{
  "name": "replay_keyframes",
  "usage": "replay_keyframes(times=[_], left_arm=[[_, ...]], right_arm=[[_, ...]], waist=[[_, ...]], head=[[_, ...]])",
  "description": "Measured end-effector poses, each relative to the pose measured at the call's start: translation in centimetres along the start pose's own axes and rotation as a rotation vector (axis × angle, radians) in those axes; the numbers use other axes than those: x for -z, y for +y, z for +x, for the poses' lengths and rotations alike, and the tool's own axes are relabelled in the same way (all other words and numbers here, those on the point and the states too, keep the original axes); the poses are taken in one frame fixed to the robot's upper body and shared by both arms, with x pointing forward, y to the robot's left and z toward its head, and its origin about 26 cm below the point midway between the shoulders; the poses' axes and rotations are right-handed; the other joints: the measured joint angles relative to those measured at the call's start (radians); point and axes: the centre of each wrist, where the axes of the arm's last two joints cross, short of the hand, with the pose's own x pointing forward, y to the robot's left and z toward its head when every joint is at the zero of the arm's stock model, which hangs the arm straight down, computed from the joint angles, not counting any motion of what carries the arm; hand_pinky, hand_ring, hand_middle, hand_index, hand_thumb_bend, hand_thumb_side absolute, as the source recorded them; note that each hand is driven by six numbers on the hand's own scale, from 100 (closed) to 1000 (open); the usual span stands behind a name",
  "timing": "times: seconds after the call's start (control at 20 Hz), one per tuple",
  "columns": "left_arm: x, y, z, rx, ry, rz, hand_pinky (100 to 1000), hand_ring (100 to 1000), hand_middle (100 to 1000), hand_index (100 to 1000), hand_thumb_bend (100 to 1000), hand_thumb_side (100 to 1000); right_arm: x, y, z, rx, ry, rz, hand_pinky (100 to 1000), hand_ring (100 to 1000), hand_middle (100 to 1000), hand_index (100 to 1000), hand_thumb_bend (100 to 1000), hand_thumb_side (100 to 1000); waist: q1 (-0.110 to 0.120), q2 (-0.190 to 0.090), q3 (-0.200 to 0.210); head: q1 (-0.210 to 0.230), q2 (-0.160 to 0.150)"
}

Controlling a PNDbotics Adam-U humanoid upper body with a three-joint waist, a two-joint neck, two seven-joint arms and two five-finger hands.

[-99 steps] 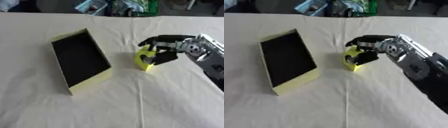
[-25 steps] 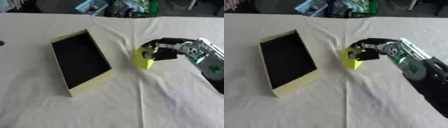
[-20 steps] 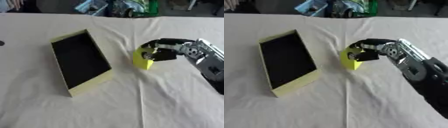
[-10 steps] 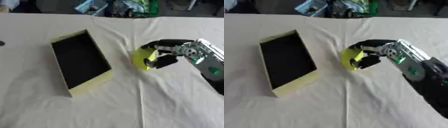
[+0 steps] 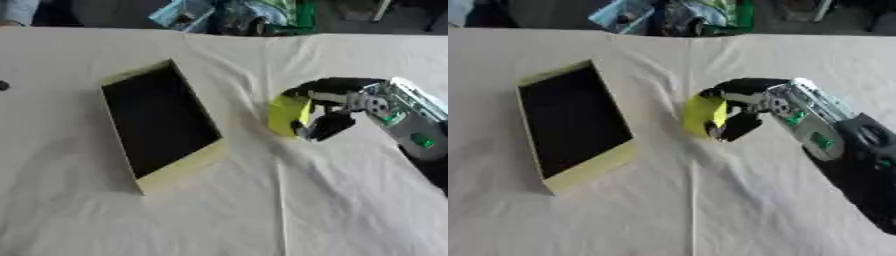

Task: Pick up objects on the table and place them in the box.

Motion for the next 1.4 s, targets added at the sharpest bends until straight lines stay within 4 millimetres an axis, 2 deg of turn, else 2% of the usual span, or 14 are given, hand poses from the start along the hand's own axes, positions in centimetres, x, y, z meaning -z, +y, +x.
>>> replay_keyframes(times=[0.05, 0.1, 0.15, 0.25, 0.3, 0.35, 0.45, 0.5, 0.55, 0.65, 0.9, 1.05, 1.25, 1.4], left_arm=[[0.0, 0.0, 0.0, 0.000, 0.001, -0.001, 541, 656, 693, 697, 100, 579], [0.0, 0.0, 0.0, 0.000, 0.001, -0.001, 541, 656, 693, 697, 100, 579], [0.0, 0.0, 0.0, 0.000, 0.002, -0.001, 541, 656, 693, 697, 100, 578], [0.0, 0.0, 0.0, 0.000, 0.003, -0.003, 540, 655, 693, 697, 100, 577], [0.0, 0.0, 0.0, 0.001, 0.005, -0.004, 540, 655, 693, 697, 100, 576], [0.0, 0.0, 0.0, 0.001, 0.006, -0.005, 538, 655, 694, 696, 100, 575], [0.0, 0.0, 0.0, 0.004, 0.010, -0.007, 537, 654, 693, 696, 100, 575], [0.0, 0.0, 0.0, 0.006, 0.012, -0.009, 537, 654, 693, 696, 100, 575], [0.0, 0.0, 0.0, 0.008, 0.013, -0.010, 537, 654, 693, 695, 100, 577], [0.0, 0.0, 0.0, 0.011, 0.016, -0.013, 536, 653, 693, 695, 100, 578], [0.0, 0.0, 0.0, 0.016, 0.021, -0.018, 534, 650, 691, 693, 100, 579], [0.0, 0.0, 0.0, 0.017, 0.022, -0.020, 533, 649, 689, 692, 100, 579], [0.0, 0.0, 0.0, 0.019, 0.025, -0.023, 531, 647, 686, 690, 100, 580], [0.0, 0.0, 0.0, 0.019, 0.026, -0.024, 530, 646, 686, 689, 100, 581]], right_arm=[[0.0, 0.0, 0.0, 0.010, 0.001, -0.010, 493, 612, 790, 985, 100, 549], [0.1, 0.1, 0.1, 0.018, 0.002, -0.019, 488, 608, 781, 978, 100, 546], [0.1, 0.2, 0.1, 0.027, -0.001, -0.028, 451, 573, 698, 905, 100, 507], [0.0, 0.4, 0.3, 0.046, -0.011, -0.054, 401, 523, 588, 822, 100, 463], [-0.1, 0.6, 0.5, 0.056, -0.017, -0.067, 393, 518, 577, 812, 100, 424], [-0.2, 0.7, 0.7, 0.067, -0.024, -0.081, 359, 493, 537, 750, 100, 359], [-0.5, 0.9, 1.1, 0.094, -0.041, -0.111, 314, 457, 500, 688, 100, 277], [-0.6, 0.9, 1.3, 0.105, -0.050, -0.126, 303, 448, 494, 681, 100, 264], [-0.7, 1.1, 1.6, 0.114, -0.060, -0.139, 268, 420, 474, 657, 100, 190], [-1.2, 0.9, 2.1, 0.126, -0.080, -0.177, 250, 409, 468, 646, 100, 101], [-2.6, -0.2, 2.9, 0.126, -0.106, -0.255, 189, 372, 441, 597, 100, 100], [-3.5, -1.0, 3.3, 0.127, -0.118, -0.294, 100, 309, 385, 532, 100, 100], [-4.7, -2.1, 3.9, 0.141, -0.133, -0.363, 100, 197, 291, 455, 100, 100], [-5.6, -2.9, 4.4, 0.154, -0.153, -0.419, 100, 180, 278, 450, 100, 100]], waist=[[0.000, 0.000, 0.000], [0.000, 0.000, 0.000], [0.000, 0.000, 0.000], [0.000, 0.000, -0.001], [0.000, 0.000, -0.001], [0.000, 0.000, -0.001], [0.000, 0.000, -0.001], [0.000, 0.000, -0.001], [0.000, 0.001, -0.001], [0.000, 0.001, -0.001], [0.000, 0.001, -0.001], [0.000, 0.001, -0.002], [0.000, 0.001, -0.004], [0.000, 0.001, -0.004]], head=[[0.000, 0.000], [0.000, 0.000], [0.000, 0.000], [0.000, 0.000], [0.000, 0.000], [0.000, -0.001], [0.000, -0.002], [0.000, -0.004], [0.000, -0.004], [0.000, -0.005], [0.000, -0.007], [0.000, -0.007], [0.001, -0.007], [0.004, -0.008]])
